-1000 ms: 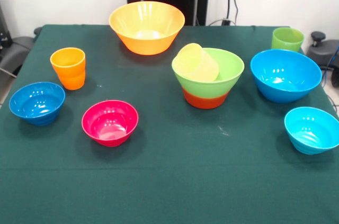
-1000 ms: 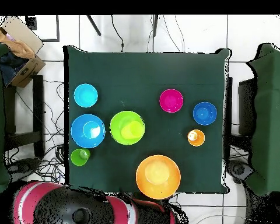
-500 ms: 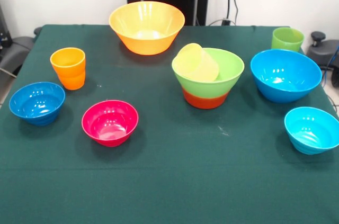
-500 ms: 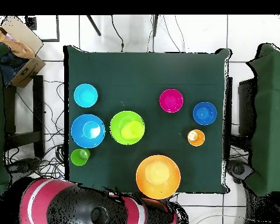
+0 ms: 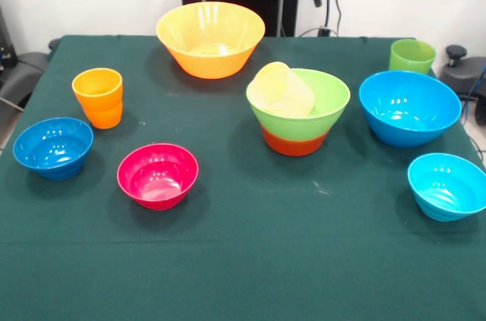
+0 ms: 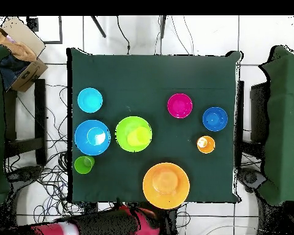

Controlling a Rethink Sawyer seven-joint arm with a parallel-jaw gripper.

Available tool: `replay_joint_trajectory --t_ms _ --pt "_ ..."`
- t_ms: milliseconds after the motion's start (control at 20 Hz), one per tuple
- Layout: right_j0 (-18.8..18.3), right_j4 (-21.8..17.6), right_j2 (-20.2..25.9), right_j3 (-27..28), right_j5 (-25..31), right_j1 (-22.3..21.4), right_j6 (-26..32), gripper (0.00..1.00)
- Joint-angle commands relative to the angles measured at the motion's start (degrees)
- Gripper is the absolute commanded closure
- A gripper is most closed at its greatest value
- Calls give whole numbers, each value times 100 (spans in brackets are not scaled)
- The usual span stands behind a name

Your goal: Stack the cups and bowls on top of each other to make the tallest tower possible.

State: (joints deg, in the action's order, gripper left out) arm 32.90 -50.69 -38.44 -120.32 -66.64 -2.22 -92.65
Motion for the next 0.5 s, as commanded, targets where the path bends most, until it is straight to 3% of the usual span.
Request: replay_joint_trajectory --t_ms 50,300,400,500 --pt "1028 72 402 473 1962 915 580 0" --pt "1325 -146 313 484 2236 899 328 0" --pt "943 -463 520 396 1892 581 -47 0" --pt "162 -983 927 191 998 79 -612 0"
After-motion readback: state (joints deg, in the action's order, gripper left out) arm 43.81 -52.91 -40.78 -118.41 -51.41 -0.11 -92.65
